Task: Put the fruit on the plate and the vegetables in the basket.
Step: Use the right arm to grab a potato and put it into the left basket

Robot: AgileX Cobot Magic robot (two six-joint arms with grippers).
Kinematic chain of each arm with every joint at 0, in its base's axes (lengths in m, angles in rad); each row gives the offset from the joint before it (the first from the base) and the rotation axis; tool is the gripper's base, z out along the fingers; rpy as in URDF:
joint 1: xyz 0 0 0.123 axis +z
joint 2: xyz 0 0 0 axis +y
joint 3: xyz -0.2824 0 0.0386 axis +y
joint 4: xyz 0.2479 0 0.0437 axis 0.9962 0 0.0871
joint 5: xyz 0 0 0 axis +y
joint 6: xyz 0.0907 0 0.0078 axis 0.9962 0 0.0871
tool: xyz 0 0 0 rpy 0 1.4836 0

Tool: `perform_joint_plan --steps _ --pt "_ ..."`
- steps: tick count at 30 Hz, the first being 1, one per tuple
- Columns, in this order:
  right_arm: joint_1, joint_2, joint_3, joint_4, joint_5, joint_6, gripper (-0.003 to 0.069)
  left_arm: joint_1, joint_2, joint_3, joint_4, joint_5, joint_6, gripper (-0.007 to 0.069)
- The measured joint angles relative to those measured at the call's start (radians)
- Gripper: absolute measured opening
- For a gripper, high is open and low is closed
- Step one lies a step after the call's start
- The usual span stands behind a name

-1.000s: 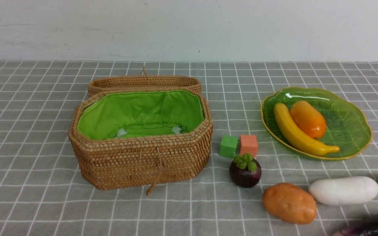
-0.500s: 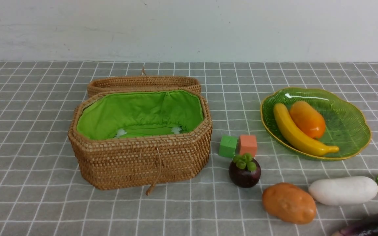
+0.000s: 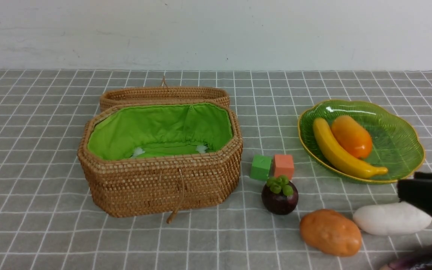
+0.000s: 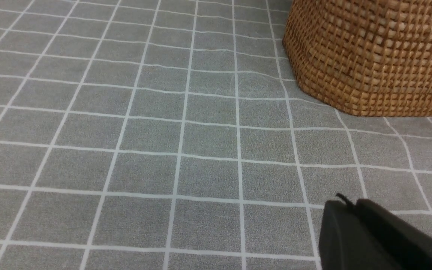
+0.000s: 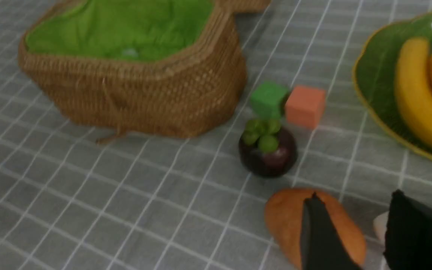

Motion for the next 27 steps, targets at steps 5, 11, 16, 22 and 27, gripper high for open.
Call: perform_joint_plan --steps 5,11,16,22,27 --pt "0.094 0.192 -0.16 -0.099 0.098 -0.01 0.0456 0.0 0.0 0.0 0.0 0.0 0.0 0.0039" --pt "0.295 0.47 -0.354 -0.467 0.121 0.208 0.0671 0.0 0.0 0.0 0.0 0.0 0.0 0.0039" --pt "0.394 0.614 -0.4 -0.741 0.088 0.385 0.067 0.0 0.0 0.0 0.0 0.0 0.0 0.0046" --pt "0.417 0.785 -0.407 -0.936 0.032 0.562 0.0603 0.0 0.0 0.0 0.0 0.0 0.0 0.0053" --pt "0.417 0.8 -0.427 -0.92 0.047 0.573 0.0591 0.0 0.0 0.0 0.0 0.0 0.0 0.0059"
